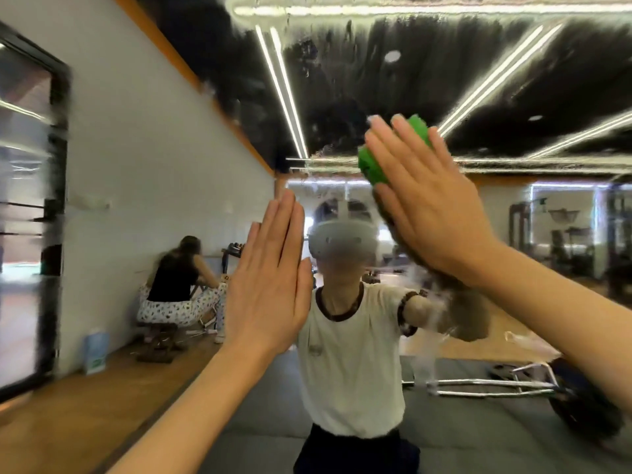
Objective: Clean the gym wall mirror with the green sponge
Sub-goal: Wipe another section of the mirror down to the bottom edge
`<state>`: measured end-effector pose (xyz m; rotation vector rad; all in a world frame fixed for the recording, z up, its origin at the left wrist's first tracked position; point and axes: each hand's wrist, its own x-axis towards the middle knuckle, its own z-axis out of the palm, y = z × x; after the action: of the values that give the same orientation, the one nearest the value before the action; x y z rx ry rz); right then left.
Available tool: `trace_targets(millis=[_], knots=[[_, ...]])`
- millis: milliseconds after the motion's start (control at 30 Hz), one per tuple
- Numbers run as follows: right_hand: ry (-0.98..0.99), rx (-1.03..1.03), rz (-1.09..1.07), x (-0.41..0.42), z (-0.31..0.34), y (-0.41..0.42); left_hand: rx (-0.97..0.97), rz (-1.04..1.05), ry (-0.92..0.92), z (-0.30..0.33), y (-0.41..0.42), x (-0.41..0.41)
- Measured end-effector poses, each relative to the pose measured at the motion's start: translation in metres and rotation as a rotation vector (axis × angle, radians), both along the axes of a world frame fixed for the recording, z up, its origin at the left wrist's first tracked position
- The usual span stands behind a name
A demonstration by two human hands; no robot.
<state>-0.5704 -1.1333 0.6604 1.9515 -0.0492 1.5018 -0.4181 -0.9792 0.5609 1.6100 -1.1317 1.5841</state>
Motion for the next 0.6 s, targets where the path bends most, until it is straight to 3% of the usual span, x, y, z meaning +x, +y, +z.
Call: trace_targets(millis=[100, 167, 333, 433, 500, 600], knots=[[-0.157, 0.245, -0.037, -0.046, -0.006, -0.033, -0.001, -0.005, 0.014, -0.001, 0.000, -0.001], [-0.239, 0.287, -0.043, -0.033, -0.004, -0.019, -0.003, 0.002, 0.015, -0.001, -0.001, -0.002], [-0.086, 0.068, -0.009, 0.059, 0.030, 0.066, -0.001, 0.008, 0.012, 0.001, -0.001, -0.003], [0.068, -0.070, -0.058, 0.047, 0.047, 0.054, -0.007, 0.010, -0.007, 0.000, 0.000, -0.002], [0.033, -0.005, -0.005, 0.007, 0.044, 0.014, -0.004, 0.005, -0.003, -0.001, 0.000, -0.002], [-0.190, 0.259, 0.012, -0.052, 0.027, -0.036, 0.009, 0.010, 0.008, -0.001, -0.002, 0.001]])
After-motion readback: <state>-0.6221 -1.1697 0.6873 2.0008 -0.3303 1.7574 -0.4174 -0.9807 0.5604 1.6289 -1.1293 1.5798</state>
